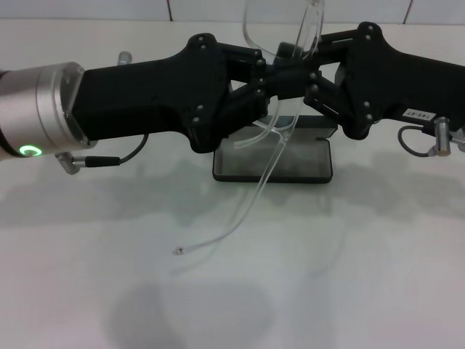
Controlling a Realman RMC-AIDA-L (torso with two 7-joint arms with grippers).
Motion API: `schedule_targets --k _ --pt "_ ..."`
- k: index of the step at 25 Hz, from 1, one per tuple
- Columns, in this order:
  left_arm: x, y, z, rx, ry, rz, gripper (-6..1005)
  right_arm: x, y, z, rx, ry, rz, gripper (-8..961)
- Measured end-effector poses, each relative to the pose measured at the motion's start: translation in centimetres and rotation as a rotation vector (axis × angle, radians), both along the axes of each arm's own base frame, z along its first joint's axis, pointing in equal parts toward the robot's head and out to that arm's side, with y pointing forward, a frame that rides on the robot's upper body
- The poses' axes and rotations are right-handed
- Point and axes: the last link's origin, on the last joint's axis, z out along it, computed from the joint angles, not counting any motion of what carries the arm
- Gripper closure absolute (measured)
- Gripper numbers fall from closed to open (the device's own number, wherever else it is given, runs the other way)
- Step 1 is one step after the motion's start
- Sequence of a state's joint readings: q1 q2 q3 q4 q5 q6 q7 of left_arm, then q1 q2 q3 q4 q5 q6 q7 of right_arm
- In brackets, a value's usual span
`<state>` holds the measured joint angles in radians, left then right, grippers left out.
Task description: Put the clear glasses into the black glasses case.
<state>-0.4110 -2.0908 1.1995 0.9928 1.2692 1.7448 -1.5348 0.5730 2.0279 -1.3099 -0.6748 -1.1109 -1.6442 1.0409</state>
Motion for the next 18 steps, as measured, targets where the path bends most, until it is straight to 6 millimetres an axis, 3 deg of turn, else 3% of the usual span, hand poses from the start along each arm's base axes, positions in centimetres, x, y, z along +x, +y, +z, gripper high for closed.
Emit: schedule_targets --k 18 --pt "-0.3 0.08 -0.11 0.014 0.002 0.006 947 0.12 -0.05 -0.01 0.011 0.006 -0.004 854"
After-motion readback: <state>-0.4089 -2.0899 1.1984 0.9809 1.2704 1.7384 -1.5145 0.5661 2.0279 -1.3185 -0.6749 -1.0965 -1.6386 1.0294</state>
